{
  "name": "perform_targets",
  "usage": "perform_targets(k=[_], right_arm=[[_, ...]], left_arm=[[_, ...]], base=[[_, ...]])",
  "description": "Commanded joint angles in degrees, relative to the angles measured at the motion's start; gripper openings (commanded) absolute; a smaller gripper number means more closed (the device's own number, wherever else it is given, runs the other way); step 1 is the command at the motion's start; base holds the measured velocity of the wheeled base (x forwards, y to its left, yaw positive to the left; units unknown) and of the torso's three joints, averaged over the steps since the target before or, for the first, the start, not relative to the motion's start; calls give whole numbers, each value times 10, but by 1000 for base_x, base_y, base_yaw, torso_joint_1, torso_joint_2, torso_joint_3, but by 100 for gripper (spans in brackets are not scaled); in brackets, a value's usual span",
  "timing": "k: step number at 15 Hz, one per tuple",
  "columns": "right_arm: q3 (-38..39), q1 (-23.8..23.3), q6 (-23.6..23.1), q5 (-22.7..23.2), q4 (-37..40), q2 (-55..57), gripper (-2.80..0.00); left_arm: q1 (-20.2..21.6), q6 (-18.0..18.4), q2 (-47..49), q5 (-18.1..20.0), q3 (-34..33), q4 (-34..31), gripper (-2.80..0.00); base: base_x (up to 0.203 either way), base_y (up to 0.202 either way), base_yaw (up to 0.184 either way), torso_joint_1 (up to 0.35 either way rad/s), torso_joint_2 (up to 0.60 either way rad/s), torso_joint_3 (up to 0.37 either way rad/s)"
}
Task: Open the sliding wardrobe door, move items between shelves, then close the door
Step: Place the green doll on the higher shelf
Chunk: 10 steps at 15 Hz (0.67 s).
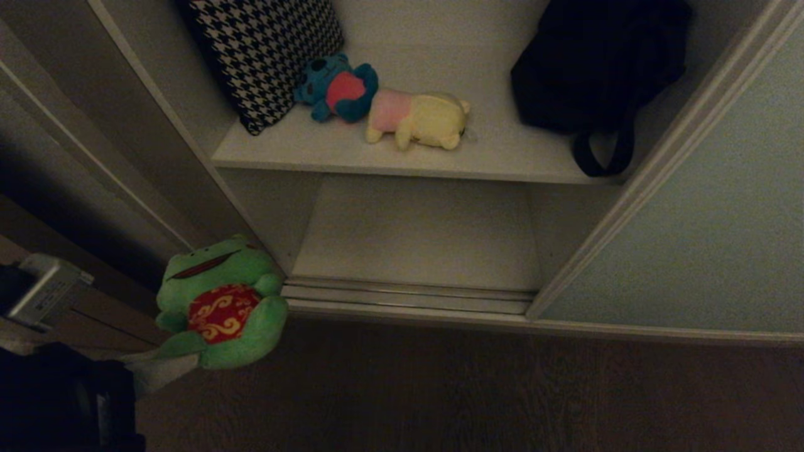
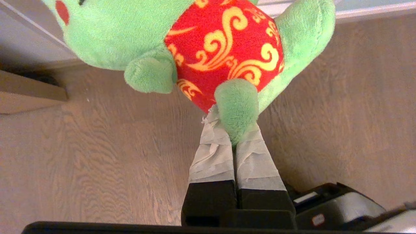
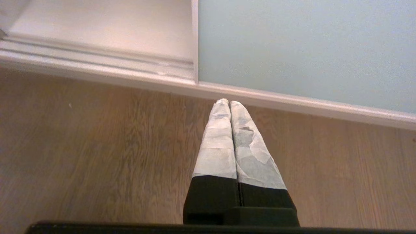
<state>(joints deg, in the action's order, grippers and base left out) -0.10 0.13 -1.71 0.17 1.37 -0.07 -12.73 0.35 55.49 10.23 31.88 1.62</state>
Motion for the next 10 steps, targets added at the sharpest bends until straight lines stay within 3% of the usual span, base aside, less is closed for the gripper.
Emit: perform_targets(k=[1,3,6,10], right_arm=[[0,0,0,0,0,-1,-280],[0,0,0,0,0,-1,-280],[0,0,0,0,0,0,-280],[0,0,0,0,0,0,-280]], left_arm=[[0,0,-22,2,25,-41,-280],[0,0,-26,4,50,-77,-280],[0,-1,-39,4,87,-82,-280],[-1,-5,-24,11,188,-81,-280]], base=[[0,0,0,7,3,202],[0,0,0,6,4,117],[0,0,0,2,1,29],[0,0,0,0,0,0]])
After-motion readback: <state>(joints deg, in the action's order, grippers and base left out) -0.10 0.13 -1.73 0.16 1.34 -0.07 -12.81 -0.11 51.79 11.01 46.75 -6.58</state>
